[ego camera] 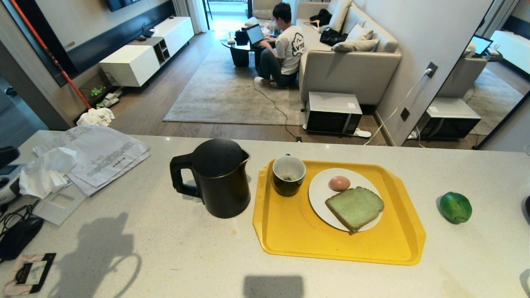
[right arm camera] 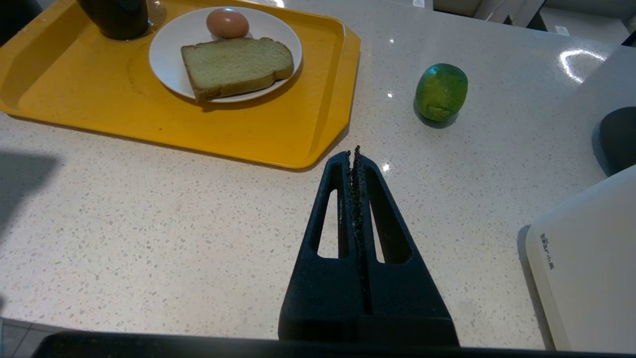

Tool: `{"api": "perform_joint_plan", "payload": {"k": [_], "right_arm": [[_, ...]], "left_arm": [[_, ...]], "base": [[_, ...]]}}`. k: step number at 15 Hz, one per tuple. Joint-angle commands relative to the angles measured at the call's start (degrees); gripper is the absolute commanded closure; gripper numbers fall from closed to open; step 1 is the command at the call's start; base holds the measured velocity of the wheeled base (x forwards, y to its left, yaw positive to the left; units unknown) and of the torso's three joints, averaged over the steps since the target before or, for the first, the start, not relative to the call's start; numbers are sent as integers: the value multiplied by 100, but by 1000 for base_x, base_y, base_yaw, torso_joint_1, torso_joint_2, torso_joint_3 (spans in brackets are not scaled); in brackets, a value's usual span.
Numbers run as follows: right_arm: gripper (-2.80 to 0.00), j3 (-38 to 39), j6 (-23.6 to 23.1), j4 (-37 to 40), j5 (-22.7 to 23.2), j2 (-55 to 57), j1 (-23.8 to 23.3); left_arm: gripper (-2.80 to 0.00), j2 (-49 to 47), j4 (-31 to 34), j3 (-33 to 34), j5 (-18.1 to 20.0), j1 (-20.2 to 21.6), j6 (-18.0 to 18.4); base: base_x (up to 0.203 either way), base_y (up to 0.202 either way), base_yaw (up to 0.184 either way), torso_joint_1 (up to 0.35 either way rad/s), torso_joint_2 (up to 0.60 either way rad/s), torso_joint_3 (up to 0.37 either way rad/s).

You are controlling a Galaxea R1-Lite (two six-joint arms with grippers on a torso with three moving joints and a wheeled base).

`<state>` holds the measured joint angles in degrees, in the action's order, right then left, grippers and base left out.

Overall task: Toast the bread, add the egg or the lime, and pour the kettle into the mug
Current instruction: Pick up the kettle

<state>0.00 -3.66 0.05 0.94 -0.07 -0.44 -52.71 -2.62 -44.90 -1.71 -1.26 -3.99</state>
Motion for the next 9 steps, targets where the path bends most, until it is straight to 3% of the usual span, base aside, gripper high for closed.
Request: {"api": "perform_joint_plan", "payload": {"k": [1,4,6,9], "right_arm": [[0,9,-4,4,3,7,0],[0,9,-4,-5,3,7,0],[0,9,-4,-1,3,7,0],[0,9,-4,4,3,7,0]], "left_arm": [[0,-1378,-787,195,262,89,-102],[0,-2501,-2217,500,1846,380,-30],[0,-2847,-3074,958,2180,478,196],[0,-3195,-3844,1455,2244,457,306]], "base": [[0,0,0,0,0,0],[0,0,0,0,0,0],[0,0,0,0,0,0],[0,0,0,0,0,0]]}}
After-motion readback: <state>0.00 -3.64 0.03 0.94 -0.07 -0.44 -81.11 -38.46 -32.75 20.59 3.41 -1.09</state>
